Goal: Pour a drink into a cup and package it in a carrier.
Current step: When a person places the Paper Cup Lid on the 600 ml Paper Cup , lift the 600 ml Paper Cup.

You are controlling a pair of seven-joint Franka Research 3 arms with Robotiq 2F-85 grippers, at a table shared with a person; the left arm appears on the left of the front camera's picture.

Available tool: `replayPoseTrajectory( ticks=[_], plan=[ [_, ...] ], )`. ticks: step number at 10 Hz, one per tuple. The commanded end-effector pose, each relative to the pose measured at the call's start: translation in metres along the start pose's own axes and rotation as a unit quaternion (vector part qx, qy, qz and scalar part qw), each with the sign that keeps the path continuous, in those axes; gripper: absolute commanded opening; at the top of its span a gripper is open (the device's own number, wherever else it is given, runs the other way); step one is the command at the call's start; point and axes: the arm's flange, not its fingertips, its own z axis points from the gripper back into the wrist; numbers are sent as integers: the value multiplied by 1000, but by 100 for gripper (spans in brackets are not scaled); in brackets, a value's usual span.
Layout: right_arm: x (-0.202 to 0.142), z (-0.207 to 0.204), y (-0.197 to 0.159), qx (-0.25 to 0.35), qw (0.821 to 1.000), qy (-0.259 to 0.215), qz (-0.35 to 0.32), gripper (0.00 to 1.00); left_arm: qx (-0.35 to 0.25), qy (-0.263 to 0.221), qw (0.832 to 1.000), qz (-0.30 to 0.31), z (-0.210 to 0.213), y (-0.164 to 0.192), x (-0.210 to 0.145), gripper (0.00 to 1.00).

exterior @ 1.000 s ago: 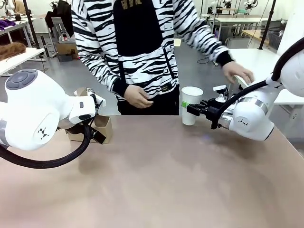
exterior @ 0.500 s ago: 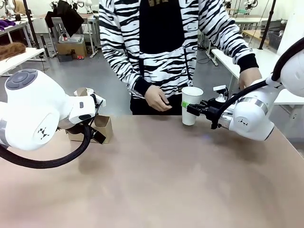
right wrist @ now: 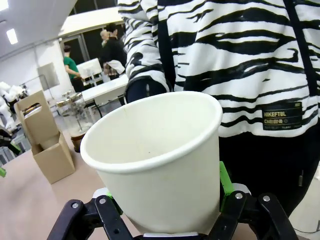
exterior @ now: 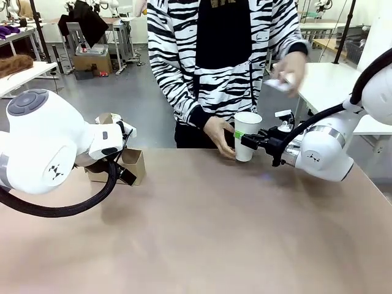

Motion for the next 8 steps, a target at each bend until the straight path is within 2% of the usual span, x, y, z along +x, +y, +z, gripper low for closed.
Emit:
replayPoseTrajectory(
  ticks=[1,8],
  plan=[
    [2,-1,2,-4,1000,2,0,81,-1,-1,1000,0,0,0,0,100],
    [2,-1,2,-4,1000,2,0,81,-1,-1,1000,0,0,0,0,100]
  ],
)
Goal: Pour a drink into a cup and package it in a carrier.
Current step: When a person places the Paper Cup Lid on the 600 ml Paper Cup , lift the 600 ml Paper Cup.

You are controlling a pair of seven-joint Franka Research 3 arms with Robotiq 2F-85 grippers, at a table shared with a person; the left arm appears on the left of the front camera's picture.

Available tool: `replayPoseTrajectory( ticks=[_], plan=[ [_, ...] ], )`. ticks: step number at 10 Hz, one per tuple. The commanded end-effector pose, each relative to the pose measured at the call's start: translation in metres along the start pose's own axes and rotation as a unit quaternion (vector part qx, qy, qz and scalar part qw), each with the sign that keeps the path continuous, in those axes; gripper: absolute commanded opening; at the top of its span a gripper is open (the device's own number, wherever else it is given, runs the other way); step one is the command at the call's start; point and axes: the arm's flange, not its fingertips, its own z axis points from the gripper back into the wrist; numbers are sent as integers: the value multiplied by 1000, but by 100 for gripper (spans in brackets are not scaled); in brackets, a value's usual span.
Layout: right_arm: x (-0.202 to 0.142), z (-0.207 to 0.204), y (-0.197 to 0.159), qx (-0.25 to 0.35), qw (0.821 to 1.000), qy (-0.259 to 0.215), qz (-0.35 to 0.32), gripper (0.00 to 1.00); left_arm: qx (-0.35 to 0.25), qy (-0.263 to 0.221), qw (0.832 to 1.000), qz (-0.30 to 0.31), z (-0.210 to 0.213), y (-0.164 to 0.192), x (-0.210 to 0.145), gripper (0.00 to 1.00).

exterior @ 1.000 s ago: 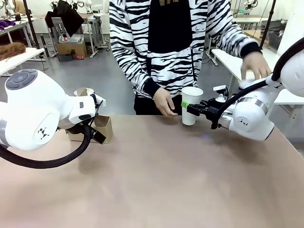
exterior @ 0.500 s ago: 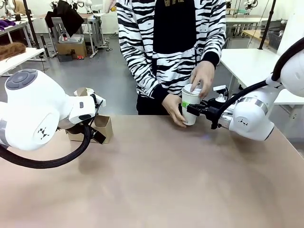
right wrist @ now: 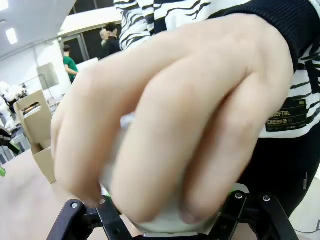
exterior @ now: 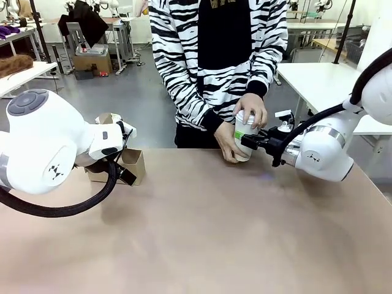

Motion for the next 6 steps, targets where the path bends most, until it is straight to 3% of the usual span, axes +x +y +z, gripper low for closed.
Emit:
replayPoseTrajectory(
  ticks=[1,6],
  plan=[
    [3,-2,3,-2,1000,1,0,81,-1,-1,1000,0,0,0,0,100],
    [3,-2,3,-2,1000,1,0,81,-1,-1,1000,0,0,0,0,100]
  ],
)
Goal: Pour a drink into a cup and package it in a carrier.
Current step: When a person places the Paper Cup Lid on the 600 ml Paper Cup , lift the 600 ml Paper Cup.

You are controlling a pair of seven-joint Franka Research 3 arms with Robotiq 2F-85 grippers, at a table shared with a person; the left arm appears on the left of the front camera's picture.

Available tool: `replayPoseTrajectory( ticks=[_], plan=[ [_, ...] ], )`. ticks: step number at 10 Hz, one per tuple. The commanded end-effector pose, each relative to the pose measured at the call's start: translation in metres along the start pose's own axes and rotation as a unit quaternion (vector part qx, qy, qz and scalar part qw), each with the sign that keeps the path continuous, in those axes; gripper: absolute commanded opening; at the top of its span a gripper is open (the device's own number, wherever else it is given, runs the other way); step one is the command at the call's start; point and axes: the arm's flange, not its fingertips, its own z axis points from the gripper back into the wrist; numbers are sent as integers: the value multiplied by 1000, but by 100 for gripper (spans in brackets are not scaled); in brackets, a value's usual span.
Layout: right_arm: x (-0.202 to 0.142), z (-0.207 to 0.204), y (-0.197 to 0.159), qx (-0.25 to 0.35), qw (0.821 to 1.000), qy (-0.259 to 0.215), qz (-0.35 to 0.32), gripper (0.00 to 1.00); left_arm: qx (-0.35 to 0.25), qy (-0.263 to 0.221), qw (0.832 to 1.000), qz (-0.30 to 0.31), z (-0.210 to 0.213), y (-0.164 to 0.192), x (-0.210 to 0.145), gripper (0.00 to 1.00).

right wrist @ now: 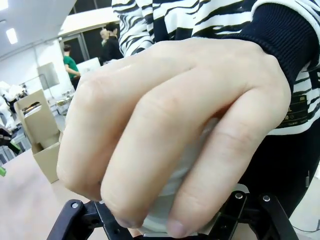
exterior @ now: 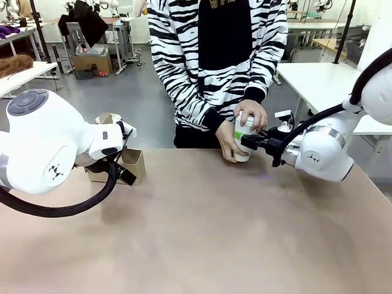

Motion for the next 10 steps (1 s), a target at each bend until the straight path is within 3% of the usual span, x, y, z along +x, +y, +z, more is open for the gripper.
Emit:
replayPoseTrajectory(
  ticks=[1,10],
  plan=[
    [4,-1,2,-4,1000,0,1,81,-1,-1,1000,0,0,0,0,100],
    [4,-1,2,-4,1000,0,1,81,-1,-1,1000,0,0,0,0,100]
  ],
)
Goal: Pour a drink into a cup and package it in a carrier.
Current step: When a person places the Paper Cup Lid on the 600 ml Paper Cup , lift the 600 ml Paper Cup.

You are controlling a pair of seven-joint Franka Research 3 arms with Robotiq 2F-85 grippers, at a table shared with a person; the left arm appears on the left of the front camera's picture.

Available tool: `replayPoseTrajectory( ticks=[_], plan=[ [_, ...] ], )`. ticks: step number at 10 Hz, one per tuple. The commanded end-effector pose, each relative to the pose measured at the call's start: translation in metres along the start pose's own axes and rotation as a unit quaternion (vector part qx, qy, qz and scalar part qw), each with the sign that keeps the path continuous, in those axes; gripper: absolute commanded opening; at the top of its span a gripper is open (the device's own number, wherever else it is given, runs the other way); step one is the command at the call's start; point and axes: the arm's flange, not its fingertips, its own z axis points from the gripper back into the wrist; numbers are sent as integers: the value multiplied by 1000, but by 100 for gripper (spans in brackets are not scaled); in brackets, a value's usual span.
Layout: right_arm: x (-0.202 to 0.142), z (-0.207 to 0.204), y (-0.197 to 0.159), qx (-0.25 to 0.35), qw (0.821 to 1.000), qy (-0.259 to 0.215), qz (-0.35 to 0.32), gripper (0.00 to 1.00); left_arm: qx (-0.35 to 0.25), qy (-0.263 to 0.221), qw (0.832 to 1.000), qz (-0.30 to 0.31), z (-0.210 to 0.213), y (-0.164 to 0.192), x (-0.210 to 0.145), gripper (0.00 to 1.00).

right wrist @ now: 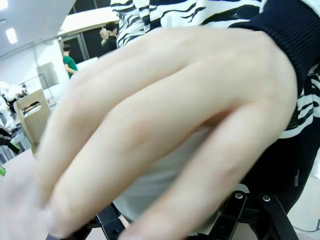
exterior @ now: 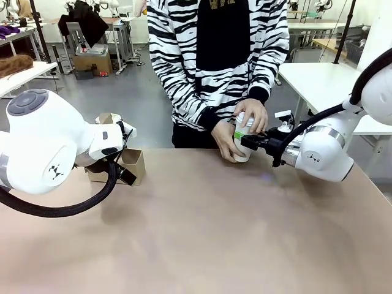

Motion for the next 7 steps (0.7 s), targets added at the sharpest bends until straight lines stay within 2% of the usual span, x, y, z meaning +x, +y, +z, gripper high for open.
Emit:
replayPoseTrajectory(
  ticks=[1,7],
  plan=[
    [4,-2,2,-3,1000,-1,1,81,-1,-1,1000,0,0,0,0,100],
    [4,-2,2,-3,1000,-1,1,81,-1,-1,1000,0,0,0,0,100]
  ],
)
